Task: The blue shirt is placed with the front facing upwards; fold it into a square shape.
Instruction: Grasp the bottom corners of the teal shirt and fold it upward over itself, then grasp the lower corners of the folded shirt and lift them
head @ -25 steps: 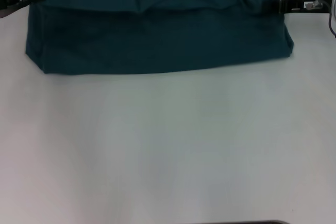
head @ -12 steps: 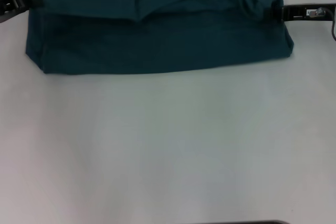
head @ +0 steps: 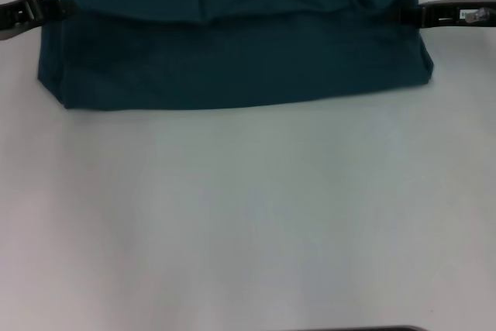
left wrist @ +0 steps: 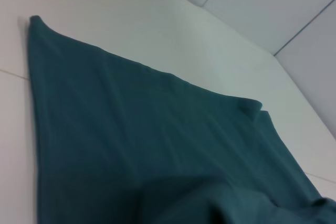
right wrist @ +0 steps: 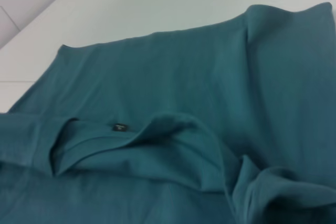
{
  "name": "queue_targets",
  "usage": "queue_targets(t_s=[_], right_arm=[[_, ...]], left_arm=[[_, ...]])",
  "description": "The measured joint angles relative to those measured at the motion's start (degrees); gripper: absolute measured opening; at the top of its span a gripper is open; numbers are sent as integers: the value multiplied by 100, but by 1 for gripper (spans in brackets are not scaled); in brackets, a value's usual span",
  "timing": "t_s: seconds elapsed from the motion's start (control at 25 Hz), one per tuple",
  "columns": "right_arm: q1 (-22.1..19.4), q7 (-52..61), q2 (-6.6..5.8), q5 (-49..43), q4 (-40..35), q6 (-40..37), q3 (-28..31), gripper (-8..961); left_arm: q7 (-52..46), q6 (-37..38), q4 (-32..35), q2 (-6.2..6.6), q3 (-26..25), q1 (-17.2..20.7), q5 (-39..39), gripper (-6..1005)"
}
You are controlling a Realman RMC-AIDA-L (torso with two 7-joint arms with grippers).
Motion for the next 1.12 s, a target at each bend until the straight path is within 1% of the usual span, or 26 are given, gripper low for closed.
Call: queue_targets(t_s=[0.04, 0.16, 0.2, 0.24, 0.4, 0.6, 0.8, 0.88, 0.96, 1.0, 1.12], right_arm=[[-67, 0, 51, 7, -179, -88, 0, 116], [-225, 0, 151, 92, -537, -296, 0, 197], [-282, -1, 166, 159, -648, -378, 0, 245], [-335, -10, 168, 242, -725, -482, -1, 293], [-477, -78, 119, 437, -832, -776, -7, 479], [-560, -92, 55, 399, -846, -815, -32, 686], [-675, 78, -37, 388, -854, -847, -201, 725], [-725, 247, -113, 383, -830, -859, -334, 740], [-773, 427, -182, 381, -806, -873, -461, 747], [-815, 565, -239, 377, -798, -906, -561, 746], [-834, 665, -266, 329, -784, -931, -610, 743]], left_arm=[[2, 11, -47, -4, -12, 23, -10, 4], [-31, 85, -288, -32, -40, 116, -66, 107], [-31, 85, -288, -32, -40, 116, -66, 142], [-52, 216, -450, -48, -42, 208, -216, 176], [-53, 342, -545, -53, -44, 277, -381, 353], [-48, 499, -568, -37, -10, 312, -409, 567], [-29, 540, -652, -55, -7, 385, -411, 776], [-33, 546, -662, -59, 24, 399, -386, 860], [-33, 557, -662, -60, 58, 411, -348, 859], [-25, 567, -660, -61, 133, 443, -335, 859], [-22, 569, -660, -64, 216, 480, -332, 858]])
